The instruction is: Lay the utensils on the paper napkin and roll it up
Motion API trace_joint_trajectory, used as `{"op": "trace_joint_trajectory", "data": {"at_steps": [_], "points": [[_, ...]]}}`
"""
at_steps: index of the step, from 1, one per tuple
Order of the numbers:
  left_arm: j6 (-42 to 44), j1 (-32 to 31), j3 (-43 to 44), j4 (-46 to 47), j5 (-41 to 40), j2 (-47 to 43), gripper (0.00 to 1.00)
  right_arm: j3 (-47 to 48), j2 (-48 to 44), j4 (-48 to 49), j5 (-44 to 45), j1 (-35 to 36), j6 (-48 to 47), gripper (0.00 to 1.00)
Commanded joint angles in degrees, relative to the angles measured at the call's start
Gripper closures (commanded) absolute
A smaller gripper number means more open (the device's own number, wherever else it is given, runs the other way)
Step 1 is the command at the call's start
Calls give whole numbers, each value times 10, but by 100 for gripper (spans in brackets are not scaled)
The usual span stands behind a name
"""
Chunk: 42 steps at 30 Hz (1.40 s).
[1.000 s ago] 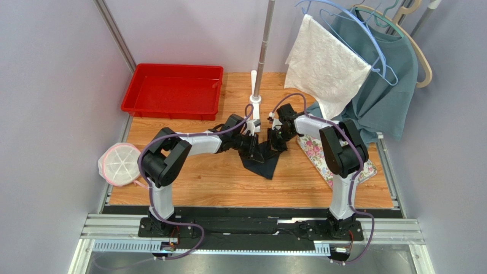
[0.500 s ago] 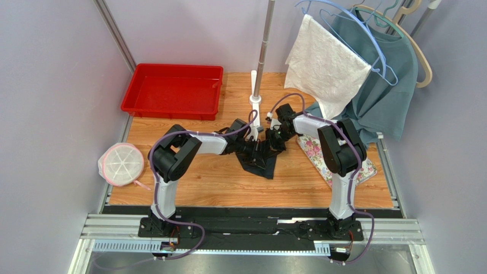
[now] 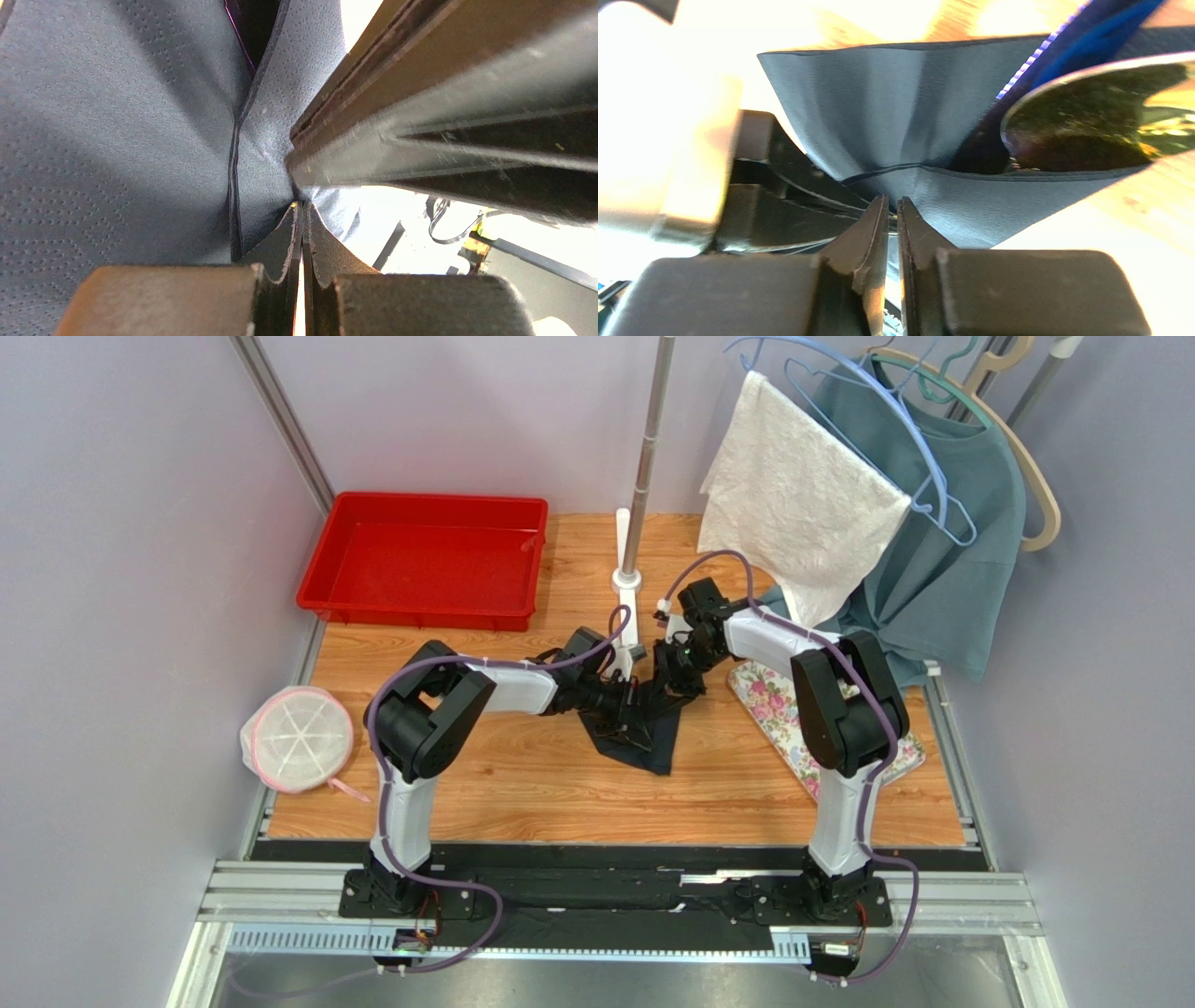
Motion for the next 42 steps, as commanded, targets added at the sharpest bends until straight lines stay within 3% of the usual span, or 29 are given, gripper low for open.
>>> {"op": "trace_joint_trajectory", "data": {"at_steps": [1, 6, 9, 15, 19, 21, 23, 31, 36, 42], "points": [[25, 4, -11, -25, -67, 19, 97, 6, 16, 8, 23, 4, -9, 89], [24, 5, -15, -18, -68, 8, 92, 8, 56, 26, 42, 9, -20, 92], [16, 13, -23, 3, -65, -13, 82, 1, 72, 29, 52, 10, -38, 95], [-11, 43, -55, 27, -46, -122, 55, -9, 90, 42, 37, 18, -63, 97], [-5, 98, -82, -41, -48, -192, 33, -3, 97, 46, 20, 23, -70, 98], [26, 139, -104, -63, -43, -205, 29, -1, 99, 50, 14, 24, -78, 98], [51, 163, -104, -100, -53, -214, 15, 2, 100, 47, 0, 24, -84, 98], [109, 194, -110, -116, -56, -176, 12, 12, 98, 32, -23, 36, -120, 97], [102, 165, -101, -108, -45, -125, 18, 13, 102, 24, -15, 38, -129, 98], [43, 122, -106, -17, 30, -65, 24, 17, 108, 18, -11, 38, -128, 98]]}}
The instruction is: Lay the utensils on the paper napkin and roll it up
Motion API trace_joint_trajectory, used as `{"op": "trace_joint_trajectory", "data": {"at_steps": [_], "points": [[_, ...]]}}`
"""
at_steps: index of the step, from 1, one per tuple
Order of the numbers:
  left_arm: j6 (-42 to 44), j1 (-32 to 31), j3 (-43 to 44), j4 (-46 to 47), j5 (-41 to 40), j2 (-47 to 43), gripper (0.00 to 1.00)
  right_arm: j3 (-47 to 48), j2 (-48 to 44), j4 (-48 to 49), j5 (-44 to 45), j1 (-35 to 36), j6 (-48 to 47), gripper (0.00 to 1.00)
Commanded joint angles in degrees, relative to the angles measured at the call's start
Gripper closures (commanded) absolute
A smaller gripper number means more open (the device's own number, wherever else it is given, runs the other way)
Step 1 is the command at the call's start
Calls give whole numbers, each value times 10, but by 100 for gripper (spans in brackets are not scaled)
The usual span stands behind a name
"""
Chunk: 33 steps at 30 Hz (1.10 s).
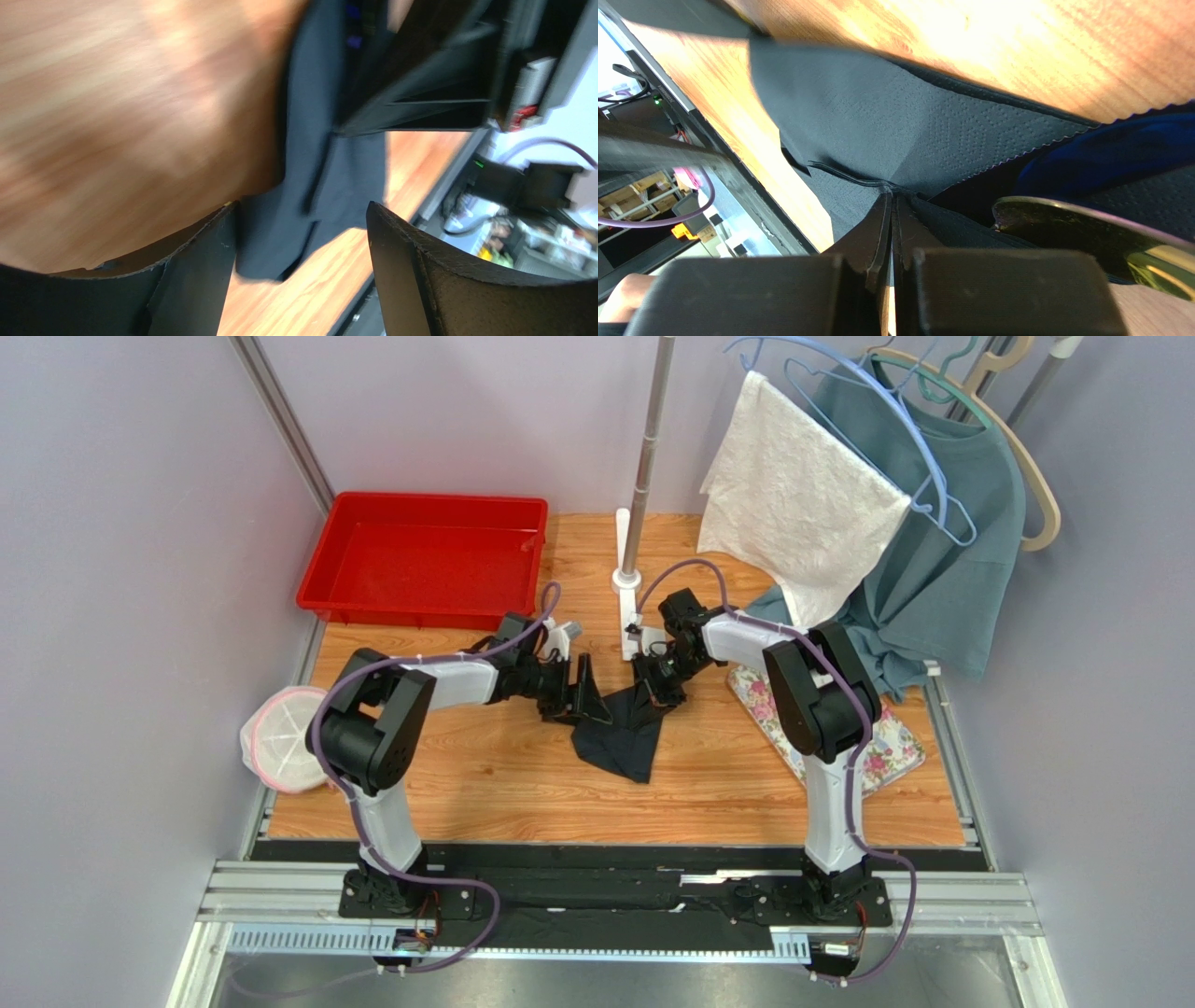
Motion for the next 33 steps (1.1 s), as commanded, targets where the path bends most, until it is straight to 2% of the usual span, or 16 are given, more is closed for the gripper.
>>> {"op": "trace_joint_trajectory", "data": {"at_steps": [1, 6, 10, 15, 20, 24, 28, 30, 33], "points": [[-40, -26, -16, 72, 30, 62, 24, -4, 38, 0, 66, 9, -37, 98], [-50, -27, -6, 174, 57, 73, 21, 0, 41, -4, 65, 9, -39, 98], [-15, -27, 37, 167, 59, 99, 16, 2, 42, -5, 64, 9, -40, 98], [-10, -27, 60, 149, 94, 136, 16, -1, 42, -5, 63, 9, -41, 98], [-46, -3, 23, 152, 120, 126, 18, -3, 41, -5, 66, 9, -40, 99], [-52, 24, -47, 141, 103, 46, 20, -3, 39, -7, 73, 9, -43, 99], [-58, 28, -95, 95, 100, 12, 19, -3, 38, -10, 74, 9, -45, 99], [-86, 27, -113, 107, 122, 18, 19, -4, 37, -10, 74, 9, -45, 99], [-115, 27, -116, 178, 127, 27, 19, -7, 38, -8, 73, 9, -44, 99]]}}
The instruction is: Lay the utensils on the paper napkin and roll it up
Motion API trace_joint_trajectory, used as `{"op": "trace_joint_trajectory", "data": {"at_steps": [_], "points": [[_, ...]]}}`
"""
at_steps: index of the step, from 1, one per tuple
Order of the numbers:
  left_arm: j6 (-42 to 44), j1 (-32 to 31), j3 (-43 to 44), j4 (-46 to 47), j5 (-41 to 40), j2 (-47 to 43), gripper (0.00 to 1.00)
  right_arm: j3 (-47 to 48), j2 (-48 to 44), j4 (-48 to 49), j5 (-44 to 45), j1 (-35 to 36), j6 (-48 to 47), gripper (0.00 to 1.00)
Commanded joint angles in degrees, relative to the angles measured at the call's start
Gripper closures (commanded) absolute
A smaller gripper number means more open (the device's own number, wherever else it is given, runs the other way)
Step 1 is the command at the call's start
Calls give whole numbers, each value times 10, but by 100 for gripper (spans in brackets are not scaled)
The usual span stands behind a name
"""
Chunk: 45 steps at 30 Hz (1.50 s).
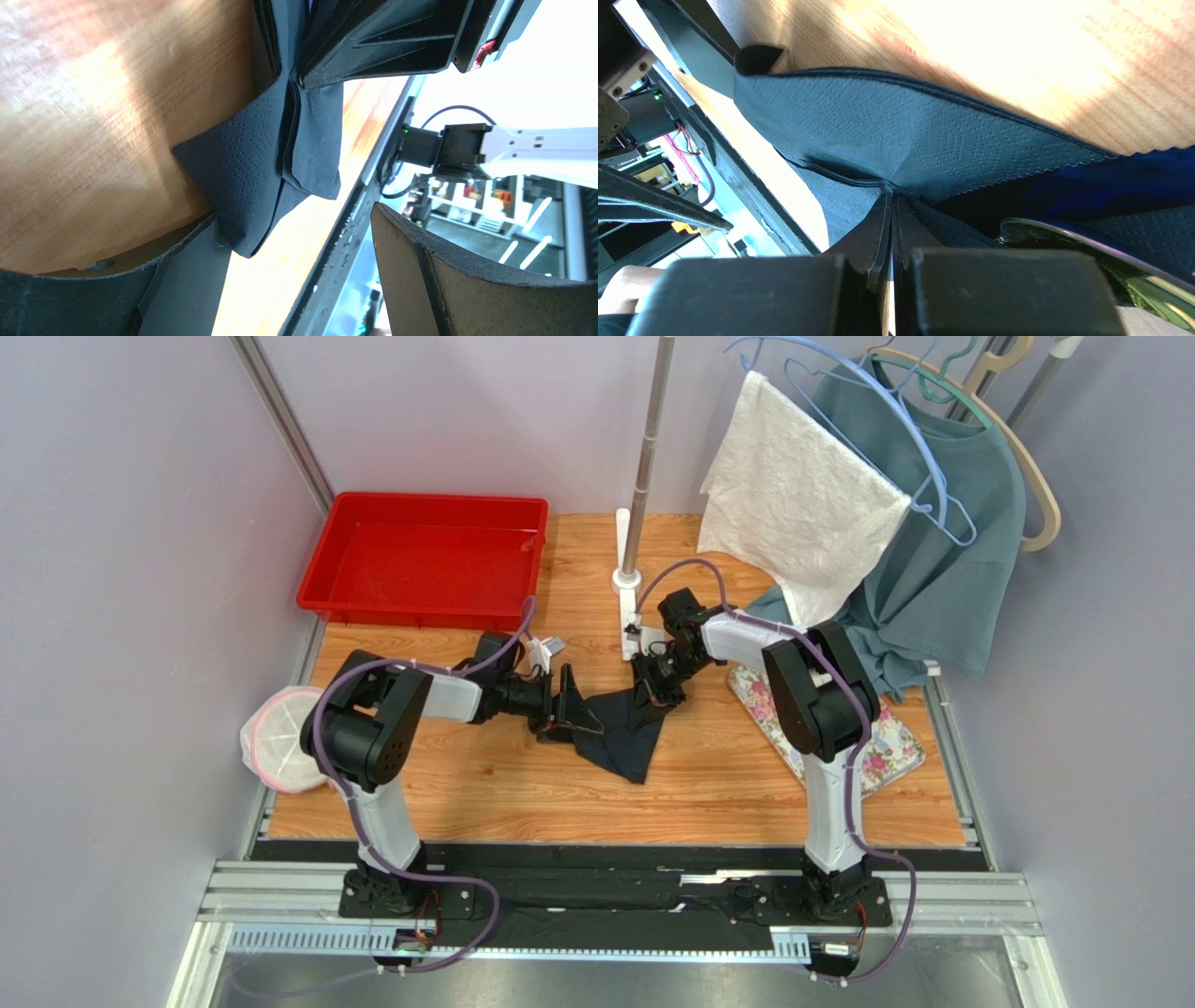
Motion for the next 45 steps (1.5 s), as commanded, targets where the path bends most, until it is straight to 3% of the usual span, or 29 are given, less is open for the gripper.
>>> {"op": "trace_joint_trajectory", "data": {"at_steps": [1, 7, 13, 19, 28, 30, 38, 45], "points": [[-39, -4, -18, 33, -18, 21, 19, -15, 32, 4, 76, 9, -34, 99], [-167, -17, -39, 152, -6, 46, 15, -16, 32, 3, 76, 9, -32, 99], [-225, -53, -61, 165, -9, 31, 12, -13, 34, 1, 76, 9, -31, 100], [-220, -49, -66, 138, -44, 28, 14, -15, 30, -2, 78, 8, -33, 100], [-88, 6, -17, 48, -114, -18, 31, -14, 34, -3, 76, 9, -35, 100], [-79, 8, -12, 41, -112, -15, 38, -13, 33, -2, 77, 9, -35, 100], [-82, -21, 4, 50, -70, -37, 72, -18, 32, 1, 83, 9, -22, 100], [-86, -69, 38, 36, -76, -38, 81, -23, 34, 9, 94, 9, -6, 100]]}}
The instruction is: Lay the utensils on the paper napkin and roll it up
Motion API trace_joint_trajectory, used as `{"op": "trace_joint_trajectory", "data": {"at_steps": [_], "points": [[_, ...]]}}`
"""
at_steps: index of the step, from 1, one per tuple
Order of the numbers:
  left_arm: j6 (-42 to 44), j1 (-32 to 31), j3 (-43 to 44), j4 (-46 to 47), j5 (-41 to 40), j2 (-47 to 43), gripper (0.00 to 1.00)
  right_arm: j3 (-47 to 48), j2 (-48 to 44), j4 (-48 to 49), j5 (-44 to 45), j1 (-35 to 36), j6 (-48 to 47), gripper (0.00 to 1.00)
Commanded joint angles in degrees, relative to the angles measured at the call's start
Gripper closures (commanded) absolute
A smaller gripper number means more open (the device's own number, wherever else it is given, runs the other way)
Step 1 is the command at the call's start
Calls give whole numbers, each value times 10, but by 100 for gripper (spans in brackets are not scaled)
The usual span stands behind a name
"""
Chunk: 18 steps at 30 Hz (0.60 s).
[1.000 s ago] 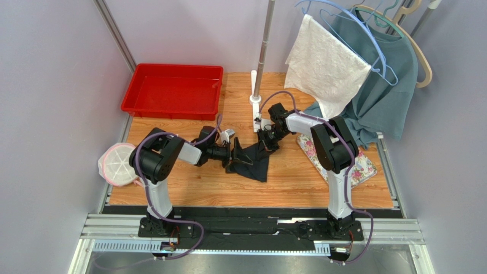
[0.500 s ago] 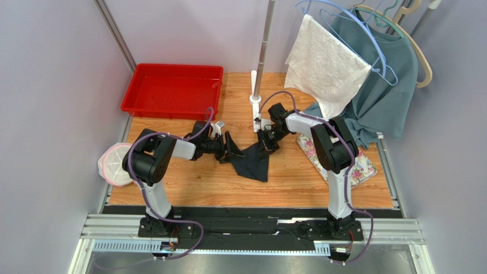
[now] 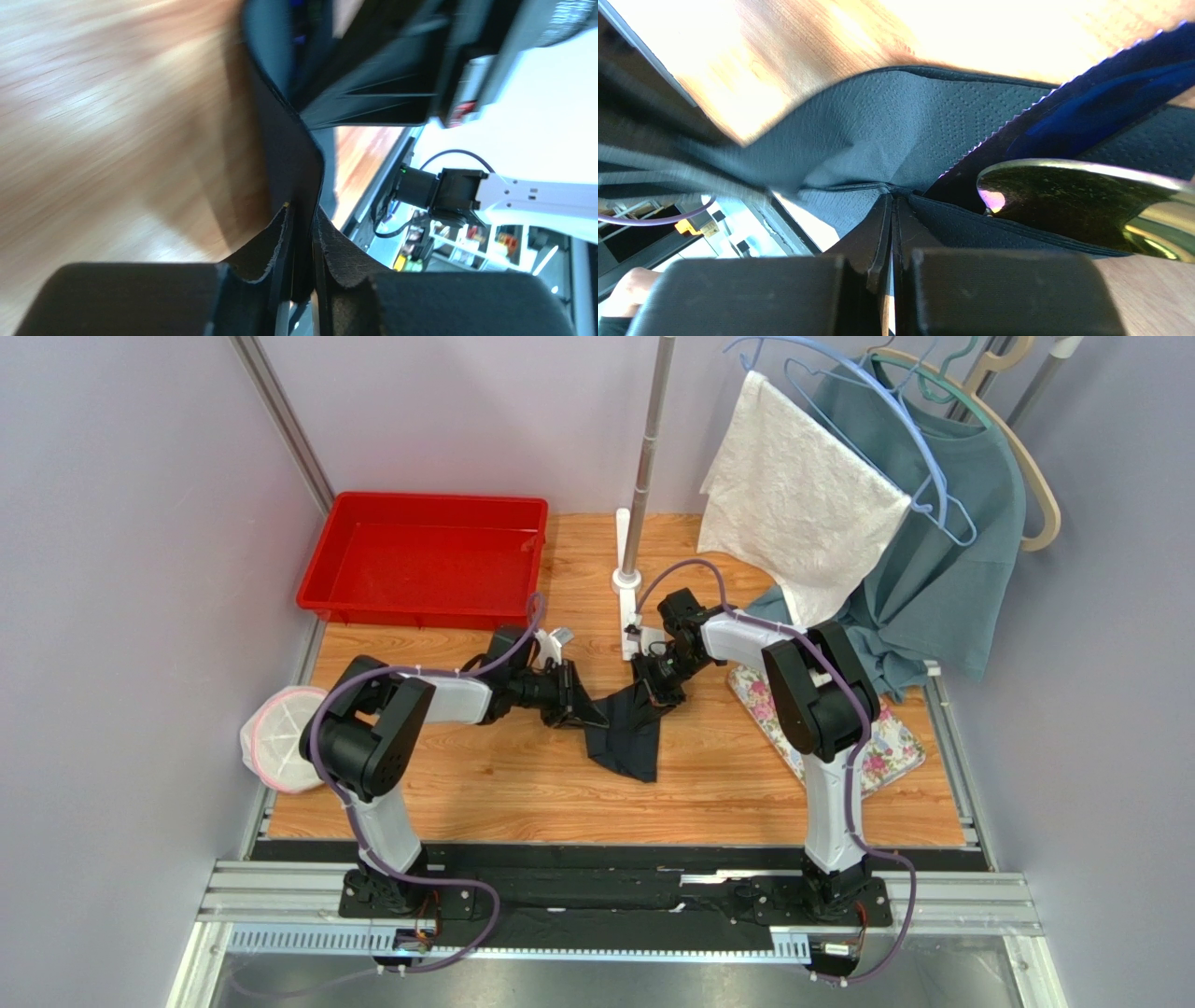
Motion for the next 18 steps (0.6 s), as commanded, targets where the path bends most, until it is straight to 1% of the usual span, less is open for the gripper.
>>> {"op": "trace_joint_trajectory", "data": {"at_steps": [1, 6, 9, 14, 16, 18], "points": [[1, -37, 35, 6, 3, -14, 82, -24, 33, 10, 94, 9, -8, 100], [-13, -63, 51, 20, -15, 30, 81, -29, 31, 16, 98, 8, 2, 100], [2, -75, 68, 7, -25, 52, 80, -31, 30, 16, 102, 8, 5, 100], [36, -86, 99, -69, -55, 83, 80, -32, 26, 16, 107, 8, 18, 100], [61, -88, 108, -103, -81, 90, 80, -33, 21, 16, 112, 7, 25, 100], [93, -87, 130, -168, -113, 102, 80, -33, 19, 14, 111, 3, 29, 100]]}}
